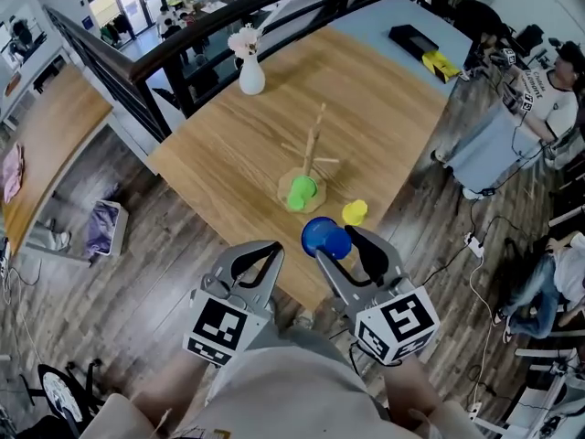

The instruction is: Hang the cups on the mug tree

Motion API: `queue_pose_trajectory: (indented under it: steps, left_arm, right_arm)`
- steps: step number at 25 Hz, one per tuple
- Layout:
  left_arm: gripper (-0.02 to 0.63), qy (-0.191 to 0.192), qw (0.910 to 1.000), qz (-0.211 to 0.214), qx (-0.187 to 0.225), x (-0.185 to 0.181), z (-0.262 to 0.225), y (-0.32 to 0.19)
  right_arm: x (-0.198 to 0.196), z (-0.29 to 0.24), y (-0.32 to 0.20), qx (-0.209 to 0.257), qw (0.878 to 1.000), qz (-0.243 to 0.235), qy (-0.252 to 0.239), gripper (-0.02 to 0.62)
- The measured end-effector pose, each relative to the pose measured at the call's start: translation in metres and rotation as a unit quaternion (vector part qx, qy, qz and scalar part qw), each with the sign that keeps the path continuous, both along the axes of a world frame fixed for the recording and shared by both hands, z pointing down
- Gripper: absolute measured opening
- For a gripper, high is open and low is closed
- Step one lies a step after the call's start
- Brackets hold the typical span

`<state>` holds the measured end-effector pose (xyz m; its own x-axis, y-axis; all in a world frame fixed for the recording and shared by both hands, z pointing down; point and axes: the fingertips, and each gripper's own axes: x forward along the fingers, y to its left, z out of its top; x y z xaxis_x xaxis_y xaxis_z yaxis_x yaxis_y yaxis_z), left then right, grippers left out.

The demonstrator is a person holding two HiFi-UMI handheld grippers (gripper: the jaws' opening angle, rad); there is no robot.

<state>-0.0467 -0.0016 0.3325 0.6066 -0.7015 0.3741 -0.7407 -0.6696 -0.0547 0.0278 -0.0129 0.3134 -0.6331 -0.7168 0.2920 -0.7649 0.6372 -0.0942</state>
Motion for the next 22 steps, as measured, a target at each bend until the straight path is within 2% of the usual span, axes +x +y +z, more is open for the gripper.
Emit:
queue_pose_trajectory:
  steps: [8, 22]
  left_arm:
    - [0.003, 0.005, 0.9997, 0.0, 0.024, 0.003, -0.024, 0.005]
    - [0.003, 0.016, 0.9996, -0.001, 0.024, 0.004, -0.03, -0.01]
  right_arm:
    - [0.012, -0.031, 0.009, 0.03, 0.999, 0.011, -0.011, 0.232]
    - [0.018, -0.038, -0.014, 0.042, 0.998, 0.035, -0.008, 0.232]
